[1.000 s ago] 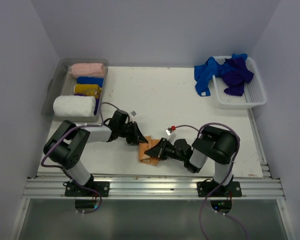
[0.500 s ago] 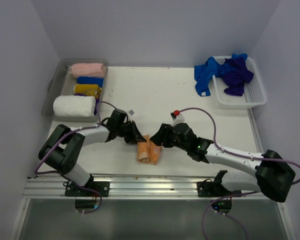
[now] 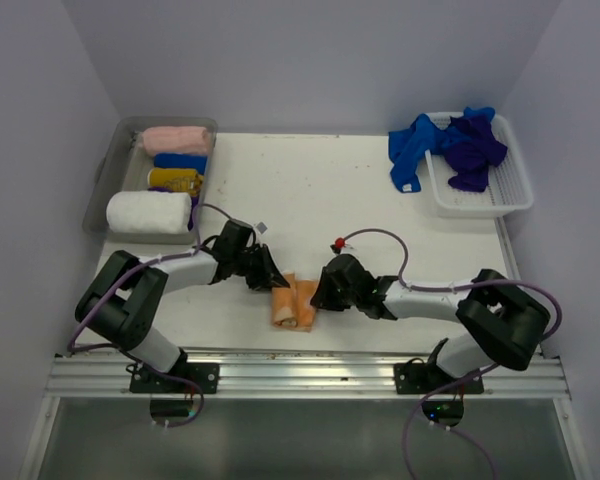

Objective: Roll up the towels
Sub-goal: Roll the towel

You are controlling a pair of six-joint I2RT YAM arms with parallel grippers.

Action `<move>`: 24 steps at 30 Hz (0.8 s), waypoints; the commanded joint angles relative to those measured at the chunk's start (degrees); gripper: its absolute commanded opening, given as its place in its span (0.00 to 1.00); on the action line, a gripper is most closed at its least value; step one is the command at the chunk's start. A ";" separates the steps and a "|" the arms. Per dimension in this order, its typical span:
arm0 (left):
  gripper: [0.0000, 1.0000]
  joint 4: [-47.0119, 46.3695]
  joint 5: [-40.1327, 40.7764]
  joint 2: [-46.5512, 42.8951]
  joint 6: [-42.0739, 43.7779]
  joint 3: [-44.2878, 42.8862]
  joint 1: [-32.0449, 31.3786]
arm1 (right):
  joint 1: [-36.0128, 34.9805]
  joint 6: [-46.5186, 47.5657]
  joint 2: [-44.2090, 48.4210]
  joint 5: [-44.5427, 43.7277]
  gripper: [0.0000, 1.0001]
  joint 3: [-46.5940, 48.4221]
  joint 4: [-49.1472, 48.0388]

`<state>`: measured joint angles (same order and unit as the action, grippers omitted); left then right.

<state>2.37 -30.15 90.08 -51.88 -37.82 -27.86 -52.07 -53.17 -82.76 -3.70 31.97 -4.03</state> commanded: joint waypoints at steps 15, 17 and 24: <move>0.00 16.50 8.25 -1.67 9.34 -10.84 0.08 | 12.34 22.83 -19.27 6.78 0.00 21.11 10.96; 0.00 18.97 11.15 1.13 8.81 -13.14 0.17 | 13.14 26.16 -21.03 7.22 0.00 23.83 12.72; 0.00 28.47 19.33 7.12 5.74 -20.27 -0.09 | 15.07 29.70 -24.02 4.76 0.00 31.84 17.48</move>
<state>20.75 -15.73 95.20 -44.99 -56.12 -27.77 -39.07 -28.51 -105.80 6.90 61.76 8.27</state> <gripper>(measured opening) 0.107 0.025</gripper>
